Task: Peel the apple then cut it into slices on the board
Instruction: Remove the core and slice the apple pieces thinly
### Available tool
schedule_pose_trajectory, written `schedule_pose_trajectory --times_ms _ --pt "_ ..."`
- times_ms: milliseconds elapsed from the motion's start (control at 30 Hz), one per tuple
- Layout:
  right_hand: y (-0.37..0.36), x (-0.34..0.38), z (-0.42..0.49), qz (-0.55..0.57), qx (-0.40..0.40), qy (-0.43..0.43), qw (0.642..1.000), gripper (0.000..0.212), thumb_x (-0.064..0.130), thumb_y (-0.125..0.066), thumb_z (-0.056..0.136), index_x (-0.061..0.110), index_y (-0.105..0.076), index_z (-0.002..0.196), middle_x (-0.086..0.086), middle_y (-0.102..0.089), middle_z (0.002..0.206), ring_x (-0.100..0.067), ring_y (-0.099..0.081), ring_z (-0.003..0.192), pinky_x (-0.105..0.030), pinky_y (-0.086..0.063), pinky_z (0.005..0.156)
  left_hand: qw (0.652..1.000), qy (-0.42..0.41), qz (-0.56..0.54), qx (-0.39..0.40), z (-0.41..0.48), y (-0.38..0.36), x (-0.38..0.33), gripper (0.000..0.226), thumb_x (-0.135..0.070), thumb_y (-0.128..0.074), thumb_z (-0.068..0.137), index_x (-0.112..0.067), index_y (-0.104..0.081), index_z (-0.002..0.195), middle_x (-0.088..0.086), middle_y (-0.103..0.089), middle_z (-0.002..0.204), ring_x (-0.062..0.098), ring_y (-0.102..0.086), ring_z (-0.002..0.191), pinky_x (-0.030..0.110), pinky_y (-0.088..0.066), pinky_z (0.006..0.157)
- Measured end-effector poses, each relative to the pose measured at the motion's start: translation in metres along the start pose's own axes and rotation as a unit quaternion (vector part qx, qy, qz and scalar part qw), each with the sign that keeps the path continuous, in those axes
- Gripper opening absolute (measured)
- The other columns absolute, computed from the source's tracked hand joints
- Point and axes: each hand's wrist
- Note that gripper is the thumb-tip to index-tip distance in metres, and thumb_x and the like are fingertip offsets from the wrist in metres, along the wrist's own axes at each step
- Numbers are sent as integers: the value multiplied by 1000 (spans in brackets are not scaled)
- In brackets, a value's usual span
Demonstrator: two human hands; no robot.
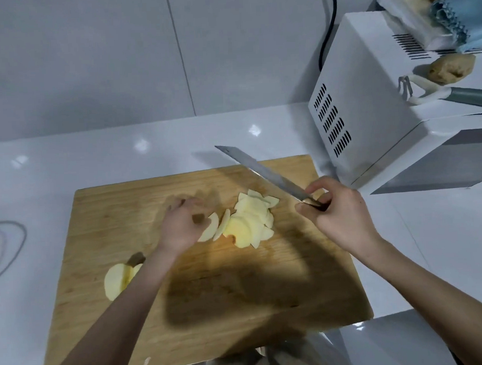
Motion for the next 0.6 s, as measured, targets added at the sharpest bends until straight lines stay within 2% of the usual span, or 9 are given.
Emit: schedule_pose_trajectory --times_ms 100,200,233,300,333,400,467,500,600 --pt "-8 7 0 99 80 -24 992 15 39 -68 77 33 -60 88 1 -63 60 -21 -57 51 -39 -51 57 997 43 2 -72 -22 21 29 27 -24 -66 83 -14 -66 108 13 -62 112 32 -55 105 40 -44 89" --pt "-25 16 -4 111 166 4 980 12 36 -67 82 30 -59 88 10 -55 50 -3 -49 38 -25 -44 44 984 135 30 -115 -52 40 57 26 -24 -68 82 -12 -67 105 21 -58 111 40 -56 100 43 -45 83" --pt "-33 19 -7 101 192 24 976 11 36 -65 84 29 -59 88 11 -55 54 0 -50 39 -20 -41 41 977 183 39 -106 -63 46 65 32 -27 -68 81 -13 -65 109 21 -56 115 41 -55 102 44 -45 85" --pt "-51 25 -13 80 224 58 970 10 33 -60 88 27 -59 80 10 -54 58 -2 -49 43 -19 -35 42 957 276 33 -81 -86 53 80 43 -35 -67 81 -14 -58 118 21 -51 120 40 -53 104 42 -44 84" --pt "-61 27 -15 71 236 67 967 15 31 -58 89 25 -58 75 8 -52 58 -4 -47 44 -20 -34 43 946 315 3 -73 -96 55 87 49 -39 -68 80 -13 -56 120 21 -51 120 38 -55 101 40 -45 82" --pt "-82 34 -19 62 267 67 959 21 27 -54 91 18 -56 72 7 -48 54 -5 -45 42 -23 -36 42 911 380 -137 -80 -112 56 95 55 -38 -71 79 -8 -54 122 19 -56 114 32 -61 87 40 -51 77" --pt "-101 40 -24 47 284 84 954 26 23 -52 92 15 -52 67 7 -44 52 -8 -44 42 -27 -38 42 856 413 -301 -81 -122 51 95 48 -23 -69 84 -6 -51 126 17 -58 109 25 -61 77 35 -52 72" --pt "-109 43 -26 37 286 97 952 27 22 -52 91 14 -49 65 6 -42 52 -9 -42 43 -25 -36 42 841 411 -343 -79 -125 48 96 46 -17 -67 85 -8 -50 127 17 -59 108 25 -62 78 34 -52 72" --pt "-126 50 -34 24 286 137 948 37 19 -53 91 17 -38 57 7 -37 50 -5 -36 43 -15 -30 40 844 374 -372 -94 -126 40 96 43 -10 -68 84 -13 -52 123 14 -60 103 25 -60 81 28 -54 62"
Point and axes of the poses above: each hand's wrist, its own z-axis towards the middle knuckle, its own y-axis out of the back of the hand, x = y × z
